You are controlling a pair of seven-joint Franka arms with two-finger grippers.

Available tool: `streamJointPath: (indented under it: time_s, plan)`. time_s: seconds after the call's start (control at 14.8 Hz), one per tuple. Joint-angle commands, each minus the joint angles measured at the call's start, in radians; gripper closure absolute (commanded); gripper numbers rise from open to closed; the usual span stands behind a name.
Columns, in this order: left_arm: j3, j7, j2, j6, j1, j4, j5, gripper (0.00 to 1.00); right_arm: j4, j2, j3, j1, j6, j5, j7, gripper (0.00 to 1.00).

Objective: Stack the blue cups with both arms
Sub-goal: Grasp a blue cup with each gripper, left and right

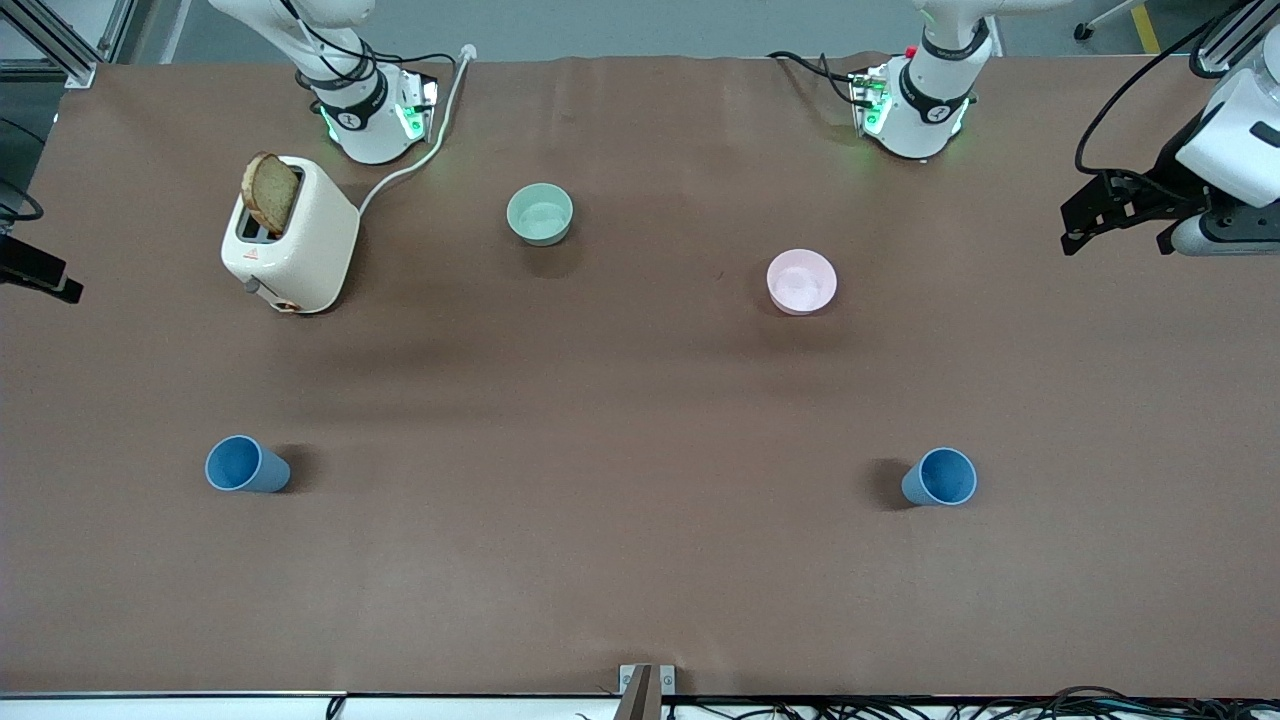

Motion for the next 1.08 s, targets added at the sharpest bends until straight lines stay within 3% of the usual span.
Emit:
streamJointPath:
  time_s: [0.0,0.14,0.34,0.61,1.02]
  plan:
    - [0.005,0.021,0.001,-0.047,0.006,0.008,-0.010,0.00,-0.043,-0.025,0.000,-0.014,0.015,0.025,-0.012,0.00]
    - [0.005,0.021,0.007,-0.049,0.023,0.014,-0.003,0.00,-0.048,-0.027,0.000,-0.013,0.017,0.025,-0.012,0.00]
    - [0.006,0.024,0.131,-0.032,0.026,0.066,0.002,0.00,-0.048,-0.027,0.000,-0.013,0.014,0.025,-0.012,0.00]
    - [0.006,0.023,0.292,0.204,0.047,0.040,0.006,0.00,-0.035,-0.007,0.002,-0.007,0.088,0.019,-0.013,0.00]
    - [0.006,-0.003,0.497,0.438,0.054,0.031,0.046,0.00,-0.052,0.232,0.002,-0.010,0.316,0.021,-0.021,0.00]
